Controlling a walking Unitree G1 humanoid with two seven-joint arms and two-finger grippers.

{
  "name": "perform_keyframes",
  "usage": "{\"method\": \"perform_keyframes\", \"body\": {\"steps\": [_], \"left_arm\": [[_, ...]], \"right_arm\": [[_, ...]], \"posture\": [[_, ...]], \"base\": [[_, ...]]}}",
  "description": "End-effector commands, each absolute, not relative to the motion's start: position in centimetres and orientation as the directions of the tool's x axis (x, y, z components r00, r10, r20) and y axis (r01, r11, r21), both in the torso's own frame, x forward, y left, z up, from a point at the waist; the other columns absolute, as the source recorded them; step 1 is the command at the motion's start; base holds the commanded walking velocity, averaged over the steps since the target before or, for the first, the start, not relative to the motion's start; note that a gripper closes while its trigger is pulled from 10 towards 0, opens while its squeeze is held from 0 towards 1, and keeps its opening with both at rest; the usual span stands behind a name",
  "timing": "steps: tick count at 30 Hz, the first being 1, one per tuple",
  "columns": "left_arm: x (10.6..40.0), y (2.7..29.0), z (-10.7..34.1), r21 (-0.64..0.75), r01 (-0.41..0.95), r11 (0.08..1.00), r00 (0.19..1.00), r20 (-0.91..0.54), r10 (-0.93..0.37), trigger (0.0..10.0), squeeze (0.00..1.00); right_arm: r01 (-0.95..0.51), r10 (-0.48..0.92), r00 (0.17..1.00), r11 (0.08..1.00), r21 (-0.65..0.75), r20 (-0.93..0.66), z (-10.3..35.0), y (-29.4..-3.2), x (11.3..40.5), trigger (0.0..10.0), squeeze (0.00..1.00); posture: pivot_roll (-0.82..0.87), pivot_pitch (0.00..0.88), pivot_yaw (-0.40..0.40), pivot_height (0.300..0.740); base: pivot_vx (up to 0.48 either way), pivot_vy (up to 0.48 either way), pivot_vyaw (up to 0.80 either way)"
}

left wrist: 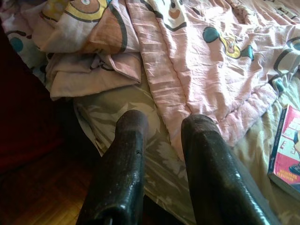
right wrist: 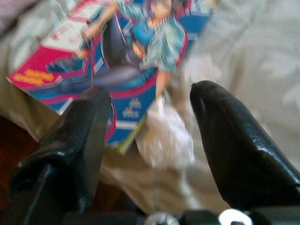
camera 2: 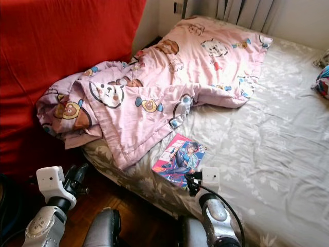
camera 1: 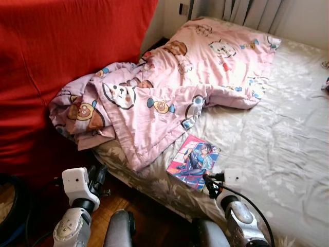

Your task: Clean up the room

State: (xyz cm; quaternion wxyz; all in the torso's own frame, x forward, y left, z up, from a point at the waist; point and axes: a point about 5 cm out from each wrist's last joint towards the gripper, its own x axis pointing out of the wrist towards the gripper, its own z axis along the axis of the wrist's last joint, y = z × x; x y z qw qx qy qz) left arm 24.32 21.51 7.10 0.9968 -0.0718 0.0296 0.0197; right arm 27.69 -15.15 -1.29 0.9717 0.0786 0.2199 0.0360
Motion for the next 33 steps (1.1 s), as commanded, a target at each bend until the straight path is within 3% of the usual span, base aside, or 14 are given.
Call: {"method": "perform_keyframes", "body": {"steps": [1, 2, 3, 4, 17, 33], "left_arm": [[24.1, 21.4, 7.1, -0.144, -0.033, 0.989, 0.997, -0.071, 0.023, 10.0, 0.00], [24.1, 21.3, 7.1, -0.144, -0.032, 0.989, 0.997, -0.072, 0.022, 10.0, 0.00], [24.1, 21.3, 7.1, -0.144, -0.031, 0.989, 0.997, -0.074, 0.020, 10.0, 0.00], [23.9, 21.4, 7.1, -0.143, -0.030, 0.989, 0.997, -0.076, 0.019, 10.0, 0.00], [23.0, 22.0, 7.6, -0.122, -0.034, 0.992, 0.996, -0.085, 0.024, 10.0, 0.00], [22.0, 21.8, 7.7, -0.117, -0.033, 0.993, 0.994, -0.111, 0.020, 10.0, 0.00]], "right_arm": [[-0.005, 0.090, 0.885, 0.983, 0.183, -0.457, -1.8, -15.3, 27.3, 10.0, 0.86], [0.002, 0.084, 0.880, 0.983, 0.181, -0.467, -1.9, -15.3, 27.3, 10.0, 1.00], [0.021, 0.077, 0.879, 0.980, 0.199, -0.471, -1.9, -15.3, 27.4, 10.0, 1.00], [0.056, 0.061, 0.875, 0.973, 0.225, -0.480, -1.8, -15.3, 27.7, 10.0, 0.00], [0.153, 0.031, 0.853, 0.939, 0.307, -0.521, -1.0, -14.9, 29.2, 10.0, 0.00], [0.180, -0.010, 0.847, 0.946, 0.270, -0.531, -0.4, -16.0, 30.0, 10.0, 0.00]], "posture": [[0.12, 0.203, -0.058, 0.602], [0.12, 0.204, -0.057, 0.602], [0.12, 0.205, -0.056, 0.602], [0.13, 0.208, -0.054, 0.602], [0.17, 0.237, -0.031, 0.602], [0.18, 0.286, -0.022, 0.602]], "base": [[0.000, 0.000, 0.00], [0.000, 0.000, 0.00], [0.000, 0.000, 0.00], [0.000, 0.000, 0.00], [0.000, 0.000, 0.00], [0.000, 0.000, 0.00]]}}
